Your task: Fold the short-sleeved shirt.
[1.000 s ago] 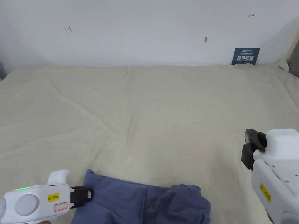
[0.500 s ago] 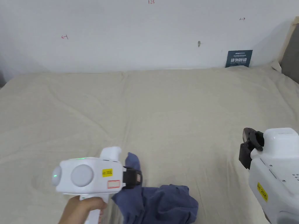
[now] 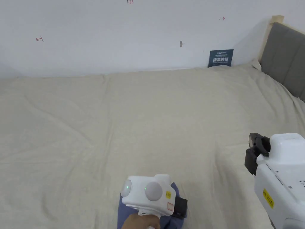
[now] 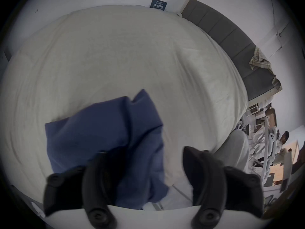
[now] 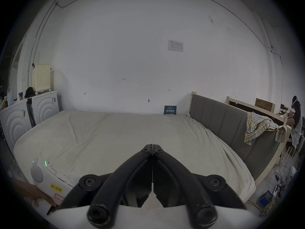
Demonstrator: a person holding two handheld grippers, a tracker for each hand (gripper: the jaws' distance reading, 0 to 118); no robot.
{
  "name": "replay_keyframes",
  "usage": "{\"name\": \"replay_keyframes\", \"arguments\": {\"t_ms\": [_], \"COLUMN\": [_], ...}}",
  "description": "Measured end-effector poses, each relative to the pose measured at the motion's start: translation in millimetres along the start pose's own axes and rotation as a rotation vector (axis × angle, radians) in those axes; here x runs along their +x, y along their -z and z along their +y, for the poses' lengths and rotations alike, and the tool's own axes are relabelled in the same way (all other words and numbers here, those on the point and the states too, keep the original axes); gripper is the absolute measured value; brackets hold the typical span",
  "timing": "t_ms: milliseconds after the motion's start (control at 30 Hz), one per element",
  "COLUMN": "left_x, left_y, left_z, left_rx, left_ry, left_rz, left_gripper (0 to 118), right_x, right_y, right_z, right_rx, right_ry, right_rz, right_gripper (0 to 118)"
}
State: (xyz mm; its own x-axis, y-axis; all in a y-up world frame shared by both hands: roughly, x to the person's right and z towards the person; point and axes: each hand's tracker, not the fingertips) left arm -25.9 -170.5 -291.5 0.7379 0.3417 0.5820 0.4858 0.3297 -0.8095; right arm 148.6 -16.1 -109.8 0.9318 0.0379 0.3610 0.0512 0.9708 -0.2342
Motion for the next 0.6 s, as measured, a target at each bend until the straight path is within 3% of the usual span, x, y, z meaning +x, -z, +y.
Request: {"name": "replay_keyframes", "arguments": {"t_ms": [67,200,400,467,500,533,600], "left_x": [4,2,-11,-19,-23,-27,-39], "left_y": [-9,-45,-112,-125,-128,-129,-128], "left_z": [-1,-2,-24,-33,-36,-37,-43], "left_rx": [0.036,0.143,0.513,0.606,0.628,0.644,0.641], "left_ry": [-0.021,-0.011,0.048,0.063,0.065,0.064,0.034], "left_rz": [-0.043,-0.09,0.016,0.048,0.051,0.05,0.027], "left_gripper": [92,92,91,73,51,7,0], "right_x": [2,1,-9,-13,-14,-16,-18], "right_y": [-1,-1,-3,-3,-3,-3,-3], "right_z": [-1,-1,4,5,6,6,6], "right_rx": [-0.005,-0.007,0.009,0.012,0.014,0.015,0.015], "right_ry": [0.0,0.006,0.003,0.003,0.003,0.002,0.0], "right_rz": [-0.008,-0.01,0.011,0.023,0.027,0.03,0.04], "right_gripper": [0,0,0,0,0,0,0]}}
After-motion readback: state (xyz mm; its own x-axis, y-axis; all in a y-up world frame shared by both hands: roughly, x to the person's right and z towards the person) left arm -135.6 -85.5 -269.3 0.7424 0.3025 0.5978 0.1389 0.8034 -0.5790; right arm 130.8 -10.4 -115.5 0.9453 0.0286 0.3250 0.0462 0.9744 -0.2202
